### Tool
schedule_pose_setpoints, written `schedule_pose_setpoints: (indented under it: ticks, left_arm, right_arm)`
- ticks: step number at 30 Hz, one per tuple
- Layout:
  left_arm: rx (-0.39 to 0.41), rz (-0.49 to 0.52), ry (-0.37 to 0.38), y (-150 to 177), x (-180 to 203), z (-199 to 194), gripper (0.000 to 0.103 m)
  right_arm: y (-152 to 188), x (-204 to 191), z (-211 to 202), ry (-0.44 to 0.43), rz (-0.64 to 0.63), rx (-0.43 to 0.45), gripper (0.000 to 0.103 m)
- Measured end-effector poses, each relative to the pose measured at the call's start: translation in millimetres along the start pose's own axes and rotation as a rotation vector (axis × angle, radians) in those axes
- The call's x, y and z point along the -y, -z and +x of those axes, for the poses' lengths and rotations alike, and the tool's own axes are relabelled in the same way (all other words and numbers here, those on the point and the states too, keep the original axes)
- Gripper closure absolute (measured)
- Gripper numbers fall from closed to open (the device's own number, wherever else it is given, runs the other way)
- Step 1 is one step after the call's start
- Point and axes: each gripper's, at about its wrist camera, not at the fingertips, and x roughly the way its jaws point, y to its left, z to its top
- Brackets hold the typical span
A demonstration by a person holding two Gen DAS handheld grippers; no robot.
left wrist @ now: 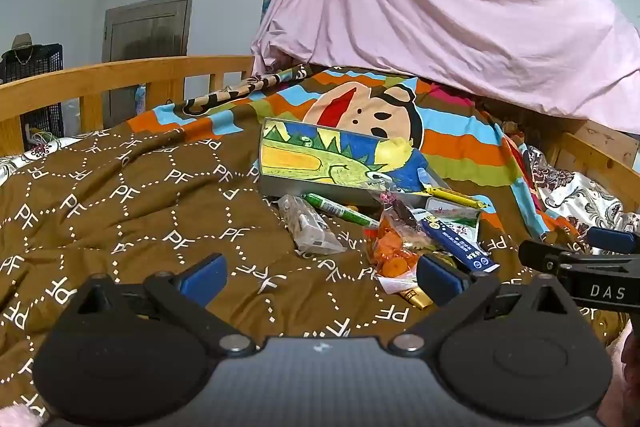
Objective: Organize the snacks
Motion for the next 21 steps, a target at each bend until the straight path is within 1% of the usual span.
schedule_pose_setpoints:
  ticks: [21]
  left_arm:
    - [-0.003, -0.002, 0.000, -0.1, -0.1, 0.0, 0.000]
  right_arm:
    - [0.3, -1.6, 0.1, -0.001, 0.001, -0.001, 0.000]
